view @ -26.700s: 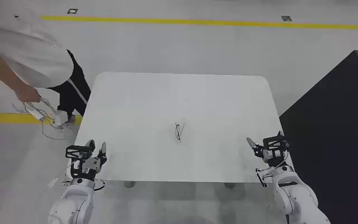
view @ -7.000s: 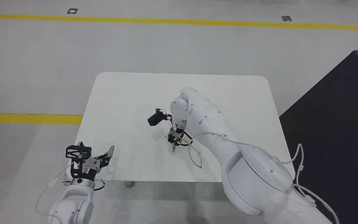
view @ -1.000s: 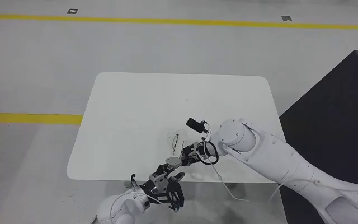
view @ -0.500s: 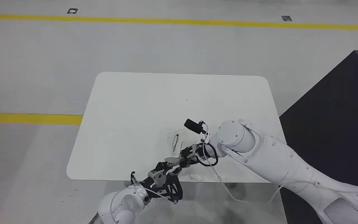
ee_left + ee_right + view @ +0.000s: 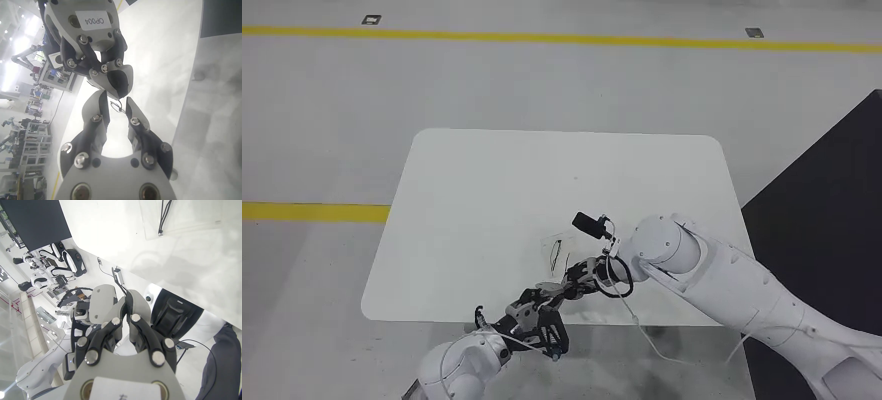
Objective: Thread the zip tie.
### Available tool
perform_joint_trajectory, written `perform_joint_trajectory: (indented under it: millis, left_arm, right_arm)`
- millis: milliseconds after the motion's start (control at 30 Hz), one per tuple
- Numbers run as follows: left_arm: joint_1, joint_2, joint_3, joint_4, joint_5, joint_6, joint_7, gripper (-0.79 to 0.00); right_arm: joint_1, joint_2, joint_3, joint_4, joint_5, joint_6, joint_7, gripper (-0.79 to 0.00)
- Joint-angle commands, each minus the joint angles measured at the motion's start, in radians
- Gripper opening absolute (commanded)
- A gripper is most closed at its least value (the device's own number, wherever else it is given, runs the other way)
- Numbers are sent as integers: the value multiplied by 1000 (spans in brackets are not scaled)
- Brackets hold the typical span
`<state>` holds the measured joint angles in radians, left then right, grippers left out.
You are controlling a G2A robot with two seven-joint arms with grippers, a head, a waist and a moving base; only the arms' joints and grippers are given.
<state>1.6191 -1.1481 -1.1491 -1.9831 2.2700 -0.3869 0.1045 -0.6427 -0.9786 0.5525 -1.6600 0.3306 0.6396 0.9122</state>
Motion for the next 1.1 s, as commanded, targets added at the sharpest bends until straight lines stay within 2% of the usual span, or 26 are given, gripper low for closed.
perform_joint_trajectory:
  millis: [0,200,467,567,667,900,933,967,1067]
  left_arm:
    - [2,1,1,-3,0,2,1,-705]
    - [4,3,-1,0,-6,3,5,-717]
    - [4,6,-2,1,-12,4,4,-680]
    - [4,8,-3,-1,-13,4,2,-702]
    - [6,9,-3,-2,-13,5,2,-785]
    - [7,11,0,2,-14,7,5,-785]
    - [7,11,0,3,-15,9,6,-785]
    - [9,12,-2,5,-15,10,5,-785]
    - [9,14,-5,11,-17,5,4,-785]
  right_arm:
    - [-2,-1,5,0,-3,1,2,-785]
    - [-11,-2,14,0,-13,6,8,-785]
    - [-18,-7,21,-8,-27,10,15,-785]
    - [-18,-8,25,-12,-33,10,20,-785]
    - [-21,-9,28,-13,-38,11,23,-785]
    - [-29,-10,42,-10,-42,17,27,-785]
    - [-30,-10,46,-10,-41,15,29,-619]
    - [-32,-9,53,-8,-43,17,23,0]
    - [-42,-3,82,-18,-39,21,11,0]
